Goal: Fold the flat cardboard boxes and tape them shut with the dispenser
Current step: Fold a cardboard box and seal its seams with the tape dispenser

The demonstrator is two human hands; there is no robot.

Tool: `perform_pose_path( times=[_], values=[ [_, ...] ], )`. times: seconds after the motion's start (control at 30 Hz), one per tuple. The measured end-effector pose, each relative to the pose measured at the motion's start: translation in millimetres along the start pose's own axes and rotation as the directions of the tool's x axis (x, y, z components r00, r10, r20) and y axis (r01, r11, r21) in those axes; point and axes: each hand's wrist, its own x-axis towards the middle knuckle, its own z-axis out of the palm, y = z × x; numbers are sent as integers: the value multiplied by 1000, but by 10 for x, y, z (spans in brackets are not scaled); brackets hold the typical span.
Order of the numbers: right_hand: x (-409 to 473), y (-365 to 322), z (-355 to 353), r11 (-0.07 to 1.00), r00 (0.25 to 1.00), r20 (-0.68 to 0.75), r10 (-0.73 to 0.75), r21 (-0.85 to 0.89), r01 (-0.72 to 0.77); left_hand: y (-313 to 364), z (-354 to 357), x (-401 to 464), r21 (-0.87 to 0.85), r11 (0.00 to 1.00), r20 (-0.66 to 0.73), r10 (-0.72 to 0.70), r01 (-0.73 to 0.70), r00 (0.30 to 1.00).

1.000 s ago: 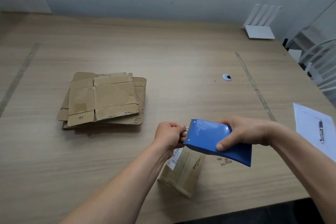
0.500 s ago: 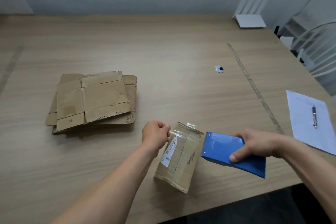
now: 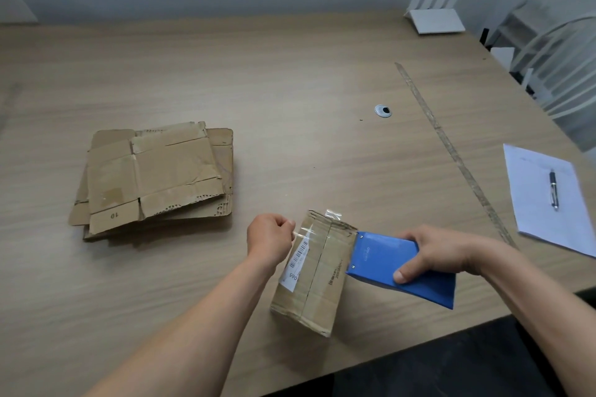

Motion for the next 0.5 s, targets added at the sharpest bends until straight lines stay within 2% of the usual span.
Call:
perform_pose_path(
  times=[0.3, 0.5],
  values=[
    [148, 68, 89, 999, 1000, 17, -19, 32, 19, -20, 24, -2, 4, 998, 26, -70, 70, 997],
    [200, 102, 94, 998, 999, 17, -31, 47, 30, -31, 34, 17, 91, 995, 26, -34, 32, 999]
  ],
)
